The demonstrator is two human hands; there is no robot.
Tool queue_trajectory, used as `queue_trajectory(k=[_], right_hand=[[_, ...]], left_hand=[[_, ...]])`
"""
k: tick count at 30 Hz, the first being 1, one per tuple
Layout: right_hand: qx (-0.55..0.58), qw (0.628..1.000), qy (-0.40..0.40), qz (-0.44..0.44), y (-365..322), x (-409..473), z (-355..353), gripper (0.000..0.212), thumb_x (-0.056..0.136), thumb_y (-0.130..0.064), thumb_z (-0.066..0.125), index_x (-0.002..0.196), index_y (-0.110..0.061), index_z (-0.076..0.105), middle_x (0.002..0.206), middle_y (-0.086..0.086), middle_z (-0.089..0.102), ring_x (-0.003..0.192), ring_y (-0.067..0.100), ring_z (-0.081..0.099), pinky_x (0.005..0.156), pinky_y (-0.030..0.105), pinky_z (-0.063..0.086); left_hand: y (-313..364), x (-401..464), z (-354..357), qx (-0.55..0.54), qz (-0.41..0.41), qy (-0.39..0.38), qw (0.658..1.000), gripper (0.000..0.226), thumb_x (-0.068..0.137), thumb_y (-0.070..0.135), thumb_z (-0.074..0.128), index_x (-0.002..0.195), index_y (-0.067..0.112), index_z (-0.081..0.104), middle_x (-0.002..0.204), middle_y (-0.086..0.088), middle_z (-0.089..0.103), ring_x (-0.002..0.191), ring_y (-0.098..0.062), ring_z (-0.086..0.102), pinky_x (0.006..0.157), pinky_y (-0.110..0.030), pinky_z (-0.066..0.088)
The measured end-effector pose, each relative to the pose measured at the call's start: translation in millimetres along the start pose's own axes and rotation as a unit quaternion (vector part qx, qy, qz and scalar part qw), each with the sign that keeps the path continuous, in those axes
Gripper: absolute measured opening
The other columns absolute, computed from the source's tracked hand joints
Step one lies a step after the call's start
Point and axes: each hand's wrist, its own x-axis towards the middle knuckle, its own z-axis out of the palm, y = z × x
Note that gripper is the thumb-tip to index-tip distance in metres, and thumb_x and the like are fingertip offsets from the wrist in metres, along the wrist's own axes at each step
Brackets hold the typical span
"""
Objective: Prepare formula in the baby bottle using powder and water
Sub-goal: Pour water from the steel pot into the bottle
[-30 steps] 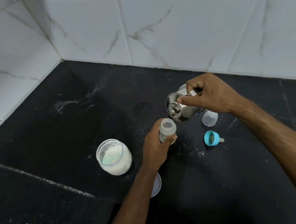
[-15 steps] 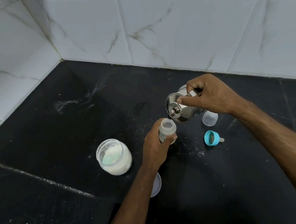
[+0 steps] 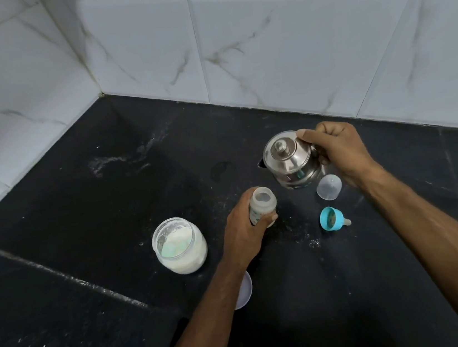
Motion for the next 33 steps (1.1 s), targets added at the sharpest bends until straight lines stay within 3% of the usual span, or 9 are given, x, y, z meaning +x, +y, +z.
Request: queue_trajectory(k=[5, 15, 23, 28, 33], right_hand=[[0.077, 0.994, 0.035, 0.063, 24, 22, 22, 0.036, 0.087, -0.016, 0.067, 0.056, -0.016, 0.049, 0.046, -0.007, 0.049, 0.044, 0.009, 0.039, 0.041, 0.021, 0.033], [0.135, 0.979, -0.025, 0.148, 62, 66, 95, 0.010, 0.087, -0.014, 0.063, 0.080, -0.006, 0.063, 0.049, -0.006, 0.042, 0.049, 0.010, 0.041, 0.047, 0.024, 0.036], [0.160, 0.965, -0.075, 0.195, 68, 78, 124, 0.029, 0.089, -0.013, 0.061, 0.060, -0.016, 0.058, 0.053, -0.004, 0.039, 0.053, 0.009, 0.042, 0.056, 0.024, 0.041], [0.168, 0.961, -0.080, 0.206, 75, 82, 128, 0.032, 0.089, -0.013, 0.061, 0.057, -0.017, 0.059, 0.052, -0.005, 0.040, 0.053, 0.009, 0.041, 0.057, 0.025, 0.041], [0.175, 0.957, -0.073, 0.217, 82, 82, 128, 0.028, 0.090, -0.012, 0.060, 0.062, -0.015, 0.060, 0.049, -0.007, 0.042, 0.050, 0.007, 0.041, 0.057, 0.024, 0.041]], left_hand=[[5, -1, -1, 0.007, -0.021, 0.002, 1.000, 0.048, 0.084, 0.024, 0.073, 0.115, 0.048, 0.047, 0.110, 0.035, 0.056, 0.109, 0.013, 0.053, 0.092, -0.006, 0.039], [9, -2, 0, -0.023, -0.022, 0.009, 0.999, 0.048, 0.079, 0.036, 0.067, 0.125, 0.034, 0.053, 0.119, 0.022, 0.061, 0.114, 0.002, 0.056, 0.100, -0.027, 0.046], [9, -1, 0, -0.015, -0.047, 0.007, 0.999, 0.057, 0.075, 0.046, 0.063, 0.129, 0.031, 0.051, 0.124, 0.017, 0.060, 0.118, 0.002, 0.054, 0.104, -0.032, 0.045], [9, -1, 0, -0.017, -0.055, 0.008, 0.998, 0.055, 0.077, 0.044, 0.065, 0.128, 0.035, 0.050, 0.125, 0.019, 0.060, 0.119, 0.001, 0.054, 0.104, -0.034, 0.045], [7, -1, 1, -0.023, -0.059, 0.008, 0.998, 0.057, 0.078, 0.041, 0.066, 0.131, 0.026, 0.052, 0.125, 0.015, 0.061, 0.119, -0.003, 0.055, 0.103, -0.038, 0.046]])
